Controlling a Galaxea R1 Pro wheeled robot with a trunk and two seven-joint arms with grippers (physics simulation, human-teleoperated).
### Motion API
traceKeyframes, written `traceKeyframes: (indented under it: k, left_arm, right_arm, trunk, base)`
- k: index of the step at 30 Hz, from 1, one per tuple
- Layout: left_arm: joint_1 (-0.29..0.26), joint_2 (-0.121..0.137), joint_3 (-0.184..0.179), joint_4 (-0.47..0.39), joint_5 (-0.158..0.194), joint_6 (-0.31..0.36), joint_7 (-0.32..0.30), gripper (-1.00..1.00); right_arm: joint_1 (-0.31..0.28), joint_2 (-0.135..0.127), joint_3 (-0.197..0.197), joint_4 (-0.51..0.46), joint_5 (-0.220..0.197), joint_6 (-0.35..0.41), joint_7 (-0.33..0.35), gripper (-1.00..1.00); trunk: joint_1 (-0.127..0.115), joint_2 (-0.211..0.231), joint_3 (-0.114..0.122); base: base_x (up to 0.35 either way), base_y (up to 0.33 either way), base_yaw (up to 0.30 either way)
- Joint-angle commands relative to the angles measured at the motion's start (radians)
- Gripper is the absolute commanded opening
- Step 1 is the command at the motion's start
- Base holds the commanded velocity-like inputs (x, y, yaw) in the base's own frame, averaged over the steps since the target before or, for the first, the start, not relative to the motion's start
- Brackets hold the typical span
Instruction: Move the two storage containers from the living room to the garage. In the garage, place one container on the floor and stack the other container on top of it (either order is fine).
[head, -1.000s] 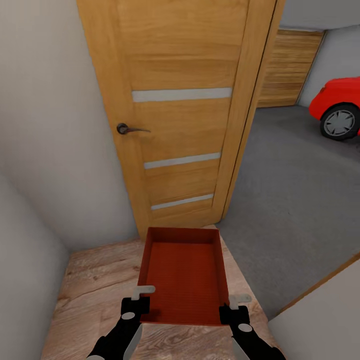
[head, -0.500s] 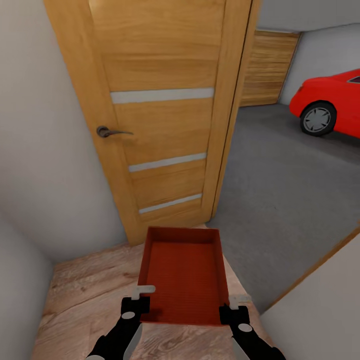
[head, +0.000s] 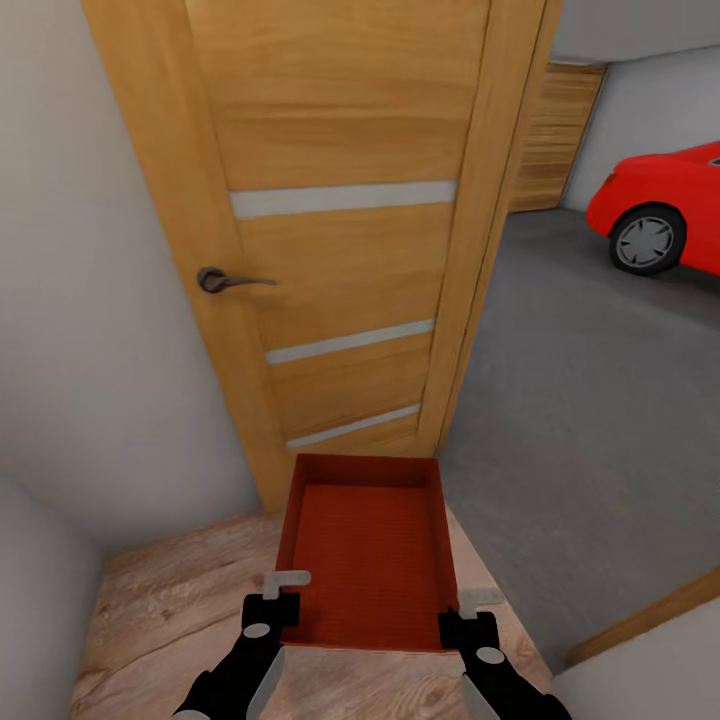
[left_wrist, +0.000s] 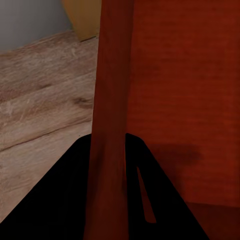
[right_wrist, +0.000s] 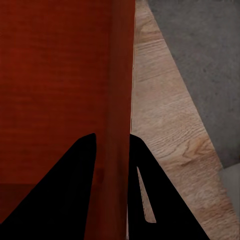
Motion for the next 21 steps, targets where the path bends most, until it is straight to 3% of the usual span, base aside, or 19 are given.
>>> traceKeyframes:
  k: [1,6,21]
  left_arm:
    - [0.000,0.000,-0.018,0.053,-0.004,0.004,-0.027,-1.00]
    - [0.000,0.000,-0.018,0.053,-0.004,0.002,-0.027,-1.00]
    - [0.000,0.000,-0.018,0.053,-0.004,-0.001,-0.027,-1.00]
  right_arm:
    - [-0.003,-0.035,0.009,-0.005,0.005,0.001,-0.003,-1.00]
    - [-0.003,-0.035,0.010,-0.005,0.005,0.000,-0.003,-1.00]
    - [-0.003,-0.035,0.009,-0.005,0.005,0.000,-0.003,-1.00]
  trunk:
    - [0.001,0.000,-0.001]
    - [0.001,0.000,-0.001]
    - [0.001,0.000,-0.001]
  base:
    - [0.302,0.163,0.000]
    - [0.254,0.106,-0.137]
    - [0.014,0.004,-0.239]
